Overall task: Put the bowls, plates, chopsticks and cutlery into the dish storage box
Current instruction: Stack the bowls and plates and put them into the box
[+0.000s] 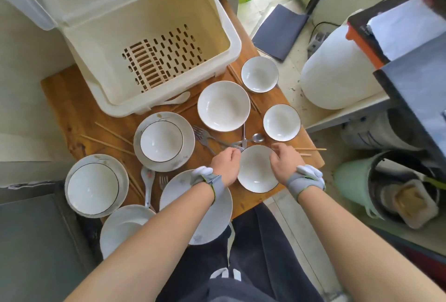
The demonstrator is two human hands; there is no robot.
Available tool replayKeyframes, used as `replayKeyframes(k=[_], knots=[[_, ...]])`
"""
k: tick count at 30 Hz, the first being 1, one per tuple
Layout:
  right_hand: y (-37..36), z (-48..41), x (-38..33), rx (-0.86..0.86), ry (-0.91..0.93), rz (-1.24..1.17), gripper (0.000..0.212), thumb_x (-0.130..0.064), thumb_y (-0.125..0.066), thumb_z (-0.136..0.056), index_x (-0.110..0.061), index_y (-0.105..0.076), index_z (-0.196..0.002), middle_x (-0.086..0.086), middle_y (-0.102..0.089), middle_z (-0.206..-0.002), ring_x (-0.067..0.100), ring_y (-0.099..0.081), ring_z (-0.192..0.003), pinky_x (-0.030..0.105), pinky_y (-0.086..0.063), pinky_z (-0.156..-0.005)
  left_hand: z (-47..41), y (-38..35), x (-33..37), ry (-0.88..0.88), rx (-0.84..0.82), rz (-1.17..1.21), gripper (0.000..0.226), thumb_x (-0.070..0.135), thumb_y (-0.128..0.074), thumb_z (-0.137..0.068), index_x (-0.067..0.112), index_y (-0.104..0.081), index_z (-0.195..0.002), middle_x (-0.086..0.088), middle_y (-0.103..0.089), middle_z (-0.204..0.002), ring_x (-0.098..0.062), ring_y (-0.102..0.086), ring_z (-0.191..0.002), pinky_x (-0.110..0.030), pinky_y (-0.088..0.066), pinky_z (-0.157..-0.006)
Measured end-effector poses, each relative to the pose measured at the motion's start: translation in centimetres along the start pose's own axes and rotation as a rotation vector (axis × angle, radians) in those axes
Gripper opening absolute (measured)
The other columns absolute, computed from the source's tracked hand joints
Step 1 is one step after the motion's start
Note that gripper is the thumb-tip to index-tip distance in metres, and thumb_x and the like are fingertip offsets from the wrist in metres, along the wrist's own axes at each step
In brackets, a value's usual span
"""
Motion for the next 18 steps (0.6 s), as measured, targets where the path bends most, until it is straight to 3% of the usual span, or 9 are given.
replayKeyframes(k=[4,9,11,13,15,18], knots=[[-0.7,0.5,1.5,-0.070,-0.044,-0.003,0.038,-0.033,-0.041,-0.098,-0.022,-0.054,-0.132,0.008,-0.065,-0.123,0.033,-0.060,-0.108,0.037,-0.048,-0.090,0.2,-1.3,-0.1,0.025,-0.044,0.000,0.041,0.034,-0.031,-0.101,0.008,-0.062,-0.098,-0.014,-0.066,-0.104,-0.036,-0.057,-0.097,-0.039,-0.047,-0.084],[-1.1,0.4,1.6,-0.056,-0.065,0.022,0.028,-0.030,-0.038,-0.101,-0.020,-0.059,-0.116,0.010,-0.069,-0.105,0.032,-0.059,-0.086,0.036,-0.048,-0.079,-0.6,-0.9,-0.6,0.093,-0.065,0.070,0.038,0.036,-0.035,-0.099,0.010,-0.063,-0.090,-0.015,-0.067,-0.104,-0.036,-0.059,-0.099,-0.042,-0.050,-0.089],[-1.0,0.2,1.4,-0.045,-0.066,0.044,0.026,-0.029,-0.038,-0.102,-0.017,-0.059,-0.111,0.011,-0.068,-0.100,0.030,-0.056,-0.080,0.034,-0.046,-0.075,-0.6,-0.2,-0.6,0.210,-0.021,0.355,0.034,0.041,-0.038,-0.098,0.016,-0.060,-0.091,-0.015,-0.067,-0.109,-0.033,-0.062,-0.101,-0.047,-0.054,-0.088],[-1.2,0.1,1.2,-0.042,-0.083,0.050,0.025,-0.028,-0.037,-0.102,-0.016,-0.058,-0.109,0.011,-0.067,-0.097,0.030,-0.057,-0.079,0.034,-0.045,-0.073,-0.7,0.8,-0.9,0.392,0.045,0.733,0.045,0.047,-0.036,-0.099,0.013,-0.055,-0.121,-0.014,-0.062,-0.118,-0.027,-0.062,-0.103,-0.042,-0.057,-0.083],[-1.5,0.0,0.9,-0.034,-0.104,0.054,0.025,-0.027,-0.037,-0.101,-0.015,-0.057,-0.111,0.013,-0.067,-0.097,0.031,-0.057,-0.079,0.034,-0.046,-0.071,-0.9,2.1,-1.9,0.524,0.109,1.077,0.068,0.055,-0.035,-0.098,0.005,-0.036,-0.143,-0.019,-0.057,-0.129,-0.030,-0.060,-0.110,-0.041,-0.056,-0.084],[-1.9,0.0,0.6,-0.033,-0.125,0.061,0.028,-0.023,-0.038,-0.098,-0.014,-0.056,-0.116,0.016,-0.067,-0.097,0.037,-0.059,-0.081,0.038,-0.049,-0.072,-1.4,4.1,-4.0,0.626,0.201,1.409,0.079,0.059,-0.034,-0.096,0.000,-0.025,-0.147,-0.021,-0.053,-0.133,-0.032,-0.057,-0.116,-0.041,-0.052,-0.094]])
Point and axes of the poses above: each hand's wrist, its own z-axis away from the middle knuckle, its own y-axis out of the back of the hand, x = y × z, the point moved 3 cm from there along -z, towards the middle knuckle
